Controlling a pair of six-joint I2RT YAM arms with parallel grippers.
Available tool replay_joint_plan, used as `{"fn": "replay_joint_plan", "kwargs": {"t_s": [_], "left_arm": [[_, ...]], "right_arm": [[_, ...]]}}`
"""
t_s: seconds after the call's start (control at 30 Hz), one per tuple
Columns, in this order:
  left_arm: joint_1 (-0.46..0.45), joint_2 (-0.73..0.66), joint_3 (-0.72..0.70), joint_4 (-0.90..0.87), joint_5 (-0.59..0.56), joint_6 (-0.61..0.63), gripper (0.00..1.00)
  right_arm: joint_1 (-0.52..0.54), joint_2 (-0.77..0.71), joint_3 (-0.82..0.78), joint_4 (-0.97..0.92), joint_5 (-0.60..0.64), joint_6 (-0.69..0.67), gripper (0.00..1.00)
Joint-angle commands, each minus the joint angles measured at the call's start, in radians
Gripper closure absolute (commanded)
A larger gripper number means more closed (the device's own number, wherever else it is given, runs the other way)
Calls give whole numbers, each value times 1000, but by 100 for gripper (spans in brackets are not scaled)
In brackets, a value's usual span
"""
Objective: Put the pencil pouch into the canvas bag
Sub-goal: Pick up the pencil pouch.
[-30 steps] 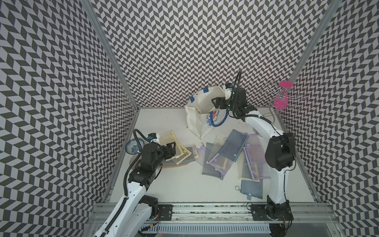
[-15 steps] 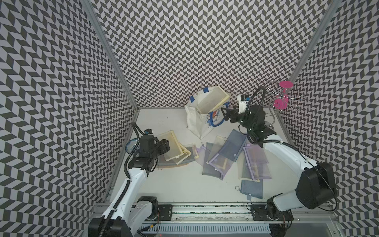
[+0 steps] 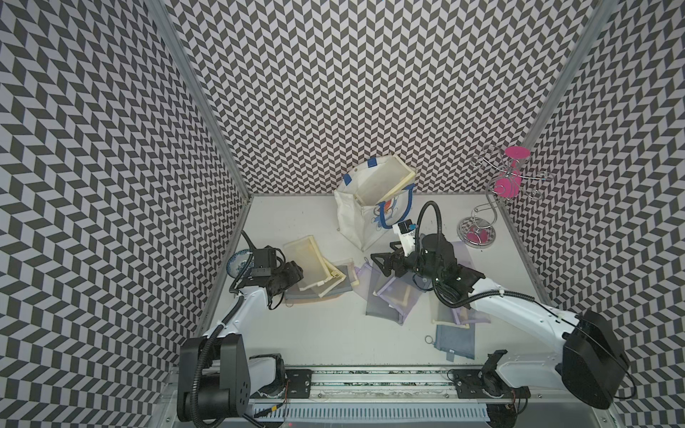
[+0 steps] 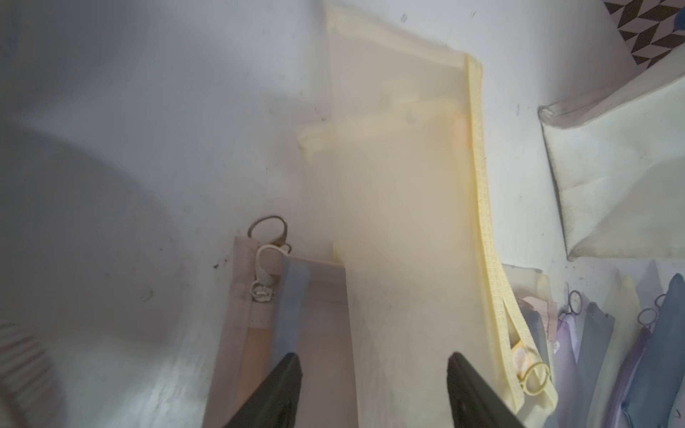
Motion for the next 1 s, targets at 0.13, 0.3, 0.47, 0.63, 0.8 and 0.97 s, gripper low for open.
{"fn": "replay_joint_plan", "kwargs": {"t_s": [0.13,0.3,0.47,0.63,0.8,0.97], "left_arm": [[-4,49,-24,107,104,-36,53],[-3,78,-17,129,138,-38,76],[-1,32,-24,118,125,-44,100],[2,-53,-14,90,117,-17,100],[8,-26,0,114,132,-9,80],[39,83,57,154,132,-9,61]], "right_arm": [[1,-74,86,-50,37,-35,6],[0,-39,113,-82,27,-5,7],[0,-95,98,-140,94,10,7],[-1,-150,71,-191,113,32,6],[-1,-133,45,-179,80,61,5],[0,-78,36,-102,25,68,1]]}}
